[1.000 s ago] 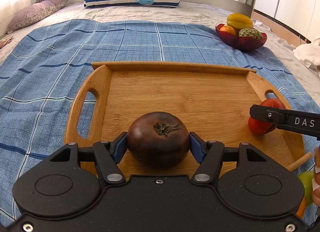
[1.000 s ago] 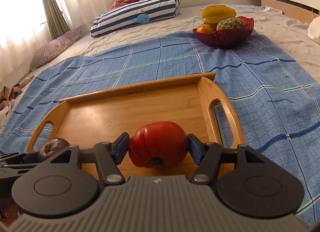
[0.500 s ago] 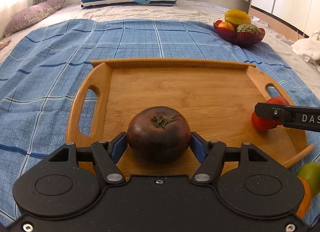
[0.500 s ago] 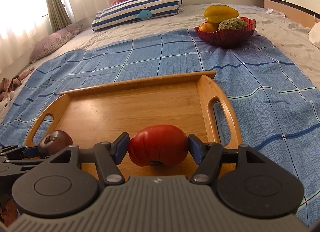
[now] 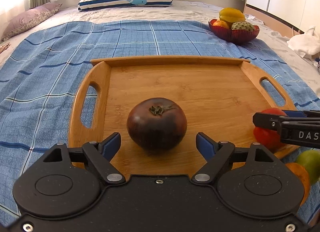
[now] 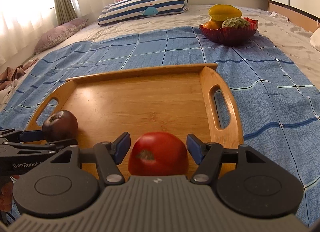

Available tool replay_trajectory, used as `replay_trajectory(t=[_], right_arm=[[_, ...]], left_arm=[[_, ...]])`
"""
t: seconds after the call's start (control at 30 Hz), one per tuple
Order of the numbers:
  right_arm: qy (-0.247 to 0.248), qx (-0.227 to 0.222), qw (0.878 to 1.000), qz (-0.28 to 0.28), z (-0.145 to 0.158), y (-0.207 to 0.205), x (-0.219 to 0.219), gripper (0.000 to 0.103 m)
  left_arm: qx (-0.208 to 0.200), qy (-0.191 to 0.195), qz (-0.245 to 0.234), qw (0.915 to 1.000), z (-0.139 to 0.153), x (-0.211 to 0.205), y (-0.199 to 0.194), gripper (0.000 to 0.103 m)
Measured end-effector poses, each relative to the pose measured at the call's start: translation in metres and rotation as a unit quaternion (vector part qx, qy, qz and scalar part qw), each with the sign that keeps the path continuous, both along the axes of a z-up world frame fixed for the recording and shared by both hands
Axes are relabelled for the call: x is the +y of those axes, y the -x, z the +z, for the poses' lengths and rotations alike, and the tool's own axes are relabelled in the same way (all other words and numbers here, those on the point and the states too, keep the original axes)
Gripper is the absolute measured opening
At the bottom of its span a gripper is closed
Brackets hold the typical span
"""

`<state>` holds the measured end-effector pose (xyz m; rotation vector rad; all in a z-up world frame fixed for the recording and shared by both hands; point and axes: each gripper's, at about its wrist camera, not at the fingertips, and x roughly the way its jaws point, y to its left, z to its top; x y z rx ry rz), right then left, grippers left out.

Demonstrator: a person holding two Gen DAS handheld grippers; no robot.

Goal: Organize fruits
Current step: 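Open left gripper releasing the dark tomato while right gripper releases the red tomato, then move left gripper to an orange while right gripper grasps a green apple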

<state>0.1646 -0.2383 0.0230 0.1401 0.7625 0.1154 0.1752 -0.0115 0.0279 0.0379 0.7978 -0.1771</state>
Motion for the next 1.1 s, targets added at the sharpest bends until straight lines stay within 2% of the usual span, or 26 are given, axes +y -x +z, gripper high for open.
replay_trajectory(t=[0.17,0.4,0.6,0.83,1.1], right_arm=[[0.016,-0.019,1.000,-0.003,0.001,0.010,0.002,0.076],[0.019,-0.074,0.997,-0.011,0.010,0.038,0.001,0.087],[0.048,-0.135,0.990,-0.007,0.013,0.074,0.010,0.092],[0.075,-0.184,0.980,-0.017,0.004,0.110,0.018,0.102],[0.092,-0.212,0.972,-0.049,-0.009,0.138,0.014,0.103]], left_arm=[[-0.013,0.009,0.001,0.9999,0.007,0.005,0.011,0.087],[-0.046,0.018,-0.008,0.9987,0.017,0.009,0.037,0.092],[-0.086,0.033,-0.009,0.9957,0.024,0.014,0.067,0.096],[-0.132,0.024,-0.002,0.9909,0.022,0.017,0.099,0.099],[-0.155,0.016,0.008,0.9878,0.011,0.022,0.120,0.101]])
